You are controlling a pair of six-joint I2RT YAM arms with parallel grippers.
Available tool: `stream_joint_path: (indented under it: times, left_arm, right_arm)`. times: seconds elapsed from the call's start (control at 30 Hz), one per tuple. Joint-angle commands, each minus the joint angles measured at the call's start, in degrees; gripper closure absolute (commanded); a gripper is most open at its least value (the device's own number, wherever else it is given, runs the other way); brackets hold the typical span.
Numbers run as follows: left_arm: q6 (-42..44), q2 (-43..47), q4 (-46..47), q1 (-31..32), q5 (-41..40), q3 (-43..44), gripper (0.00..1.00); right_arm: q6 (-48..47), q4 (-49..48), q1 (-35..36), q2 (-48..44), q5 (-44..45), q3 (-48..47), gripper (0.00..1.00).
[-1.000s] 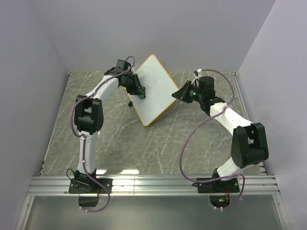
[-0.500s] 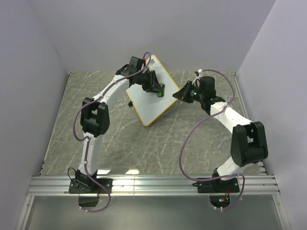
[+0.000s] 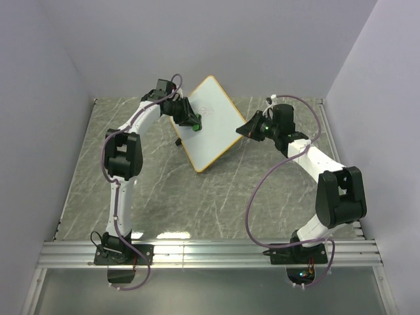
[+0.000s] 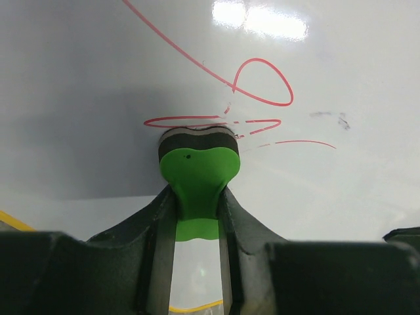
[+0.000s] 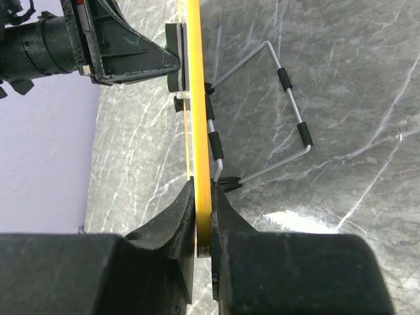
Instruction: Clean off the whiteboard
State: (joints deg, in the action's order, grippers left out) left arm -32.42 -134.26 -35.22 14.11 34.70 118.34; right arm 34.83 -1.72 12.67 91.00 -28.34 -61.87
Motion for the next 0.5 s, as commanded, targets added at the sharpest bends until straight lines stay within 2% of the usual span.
stream_joint_path:
  times: [0.0,0.27,0.47]
  left_arm:
    - [2.9,-6.6,-1.0,2.9,-8.3,-0.2,1.00]
    - [2.3,-7.8,2.6,-2.3,-11.8,-3.4,1.00]
    - [2.0,-11.1,3.7,-4.8,-11.8,0.8,1.00]
  right_arm:
    - [-10.5,12.3,1.4,1.1,3.0,0.5,1.00]
    - [-12.3,14.5,1.4,-0.4,3.6,0.7,1.00]
    - [-13.1,15.7,1.3,-1.4,3.6,1.9,1.00]
